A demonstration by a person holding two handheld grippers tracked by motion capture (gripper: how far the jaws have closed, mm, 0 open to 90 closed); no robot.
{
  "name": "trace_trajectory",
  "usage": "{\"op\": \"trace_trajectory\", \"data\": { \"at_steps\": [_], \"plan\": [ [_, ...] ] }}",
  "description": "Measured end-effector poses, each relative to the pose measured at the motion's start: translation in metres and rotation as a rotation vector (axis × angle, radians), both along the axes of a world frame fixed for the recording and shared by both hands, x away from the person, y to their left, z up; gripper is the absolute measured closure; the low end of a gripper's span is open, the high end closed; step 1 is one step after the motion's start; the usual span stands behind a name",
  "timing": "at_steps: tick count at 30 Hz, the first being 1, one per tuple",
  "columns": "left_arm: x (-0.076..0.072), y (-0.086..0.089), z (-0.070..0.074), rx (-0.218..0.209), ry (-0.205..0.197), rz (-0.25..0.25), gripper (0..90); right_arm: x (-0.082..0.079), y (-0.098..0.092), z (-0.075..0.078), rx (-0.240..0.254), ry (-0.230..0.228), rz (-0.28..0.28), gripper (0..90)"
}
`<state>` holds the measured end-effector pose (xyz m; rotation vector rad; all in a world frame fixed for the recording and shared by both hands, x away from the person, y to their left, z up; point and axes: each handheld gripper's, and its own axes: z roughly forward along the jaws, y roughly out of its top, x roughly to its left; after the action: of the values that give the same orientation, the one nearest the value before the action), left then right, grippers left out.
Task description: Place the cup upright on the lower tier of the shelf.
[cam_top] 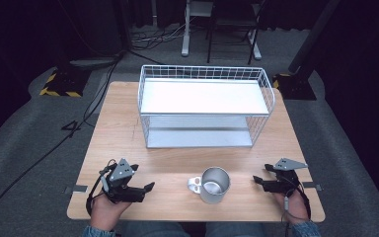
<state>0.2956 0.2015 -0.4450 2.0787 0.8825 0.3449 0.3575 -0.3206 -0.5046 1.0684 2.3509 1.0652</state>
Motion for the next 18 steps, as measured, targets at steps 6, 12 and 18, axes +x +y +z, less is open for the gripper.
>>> {"op": "trace_trajectory", "data": {
  "at_steps": [6,12,18],
  "plan": [
    [-0.002,-0.023,0.008,-0.008,-0.019,-0.077,16.1,0.0,0.0,0.0,0.0,0.0,0.0,27.7],
    [-0.001,-0.038,0.012,-0.025,-0.019,-0.129,16.1,0.0,0.0,0.0,-0.001,0.0,0.0,27.7],
    [-0.002,-0.057,0.016,-0.064,-0.025,-0.197,16.1,0.0,0.0,0.0,-0.001,-0.001,-0.005,27.6]
  ]
}}
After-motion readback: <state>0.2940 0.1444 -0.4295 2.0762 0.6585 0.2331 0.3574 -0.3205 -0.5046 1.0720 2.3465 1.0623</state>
